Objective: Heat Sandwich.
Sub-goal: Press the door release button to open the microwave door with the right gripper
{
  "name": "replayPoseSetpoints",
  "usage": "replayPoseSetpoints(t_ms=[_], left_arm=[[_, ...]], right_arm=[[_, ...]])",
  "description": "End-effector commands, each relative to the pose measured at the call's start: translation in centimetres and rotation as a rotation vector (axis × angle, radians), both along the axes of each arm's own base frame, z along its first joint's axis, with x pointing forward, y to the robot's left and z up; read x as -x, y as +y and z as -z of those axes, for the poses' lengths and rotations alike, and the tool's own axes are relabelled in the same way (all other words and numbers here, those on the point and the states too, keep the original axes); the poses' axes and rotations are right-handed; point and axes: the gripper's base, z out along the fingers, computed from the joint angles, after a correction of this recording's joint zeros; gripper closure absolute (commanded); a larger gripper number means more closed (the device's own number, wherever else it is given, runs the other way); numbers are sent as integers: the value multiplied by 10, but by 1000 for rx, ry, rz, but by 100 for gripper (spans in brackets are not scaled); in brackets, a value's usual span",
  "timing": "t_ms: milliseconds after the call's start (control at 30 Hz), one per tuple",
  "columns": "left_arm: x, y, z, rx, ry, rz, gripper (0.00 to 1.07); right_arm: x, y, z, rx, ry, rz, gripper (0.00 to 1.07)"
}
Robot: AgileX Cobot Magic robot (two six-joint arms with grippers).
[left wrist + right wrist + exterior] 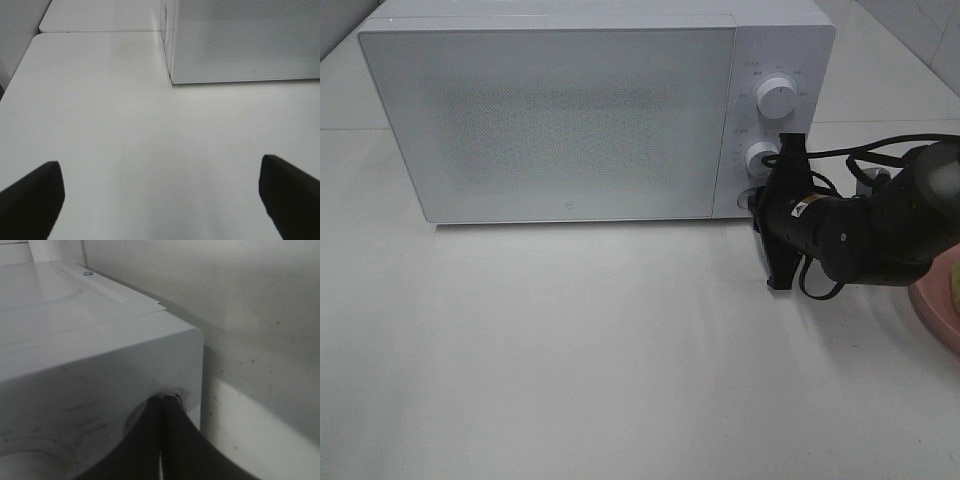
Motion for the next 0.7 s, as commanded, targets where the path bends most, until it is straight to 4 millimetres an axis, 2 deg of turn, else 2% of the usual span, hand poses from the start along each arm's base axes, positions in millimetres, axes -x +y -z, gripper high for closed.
replayPoseSetpoints(t_ms=[33, 400, 700], left_arm=[[3, 0, 1, 7, -24, -3, 7], [3, 0, 1, 7, -24, -3, 7], [3, 0, 1, 7, -24, -3, 7]], right_arm=[[-13, 2, -23, -15, -172, 3, 107], [-32, 3, -31, 3, -378, 29, 107], [-34, 5, -29, 6, -373, 25, 106]])
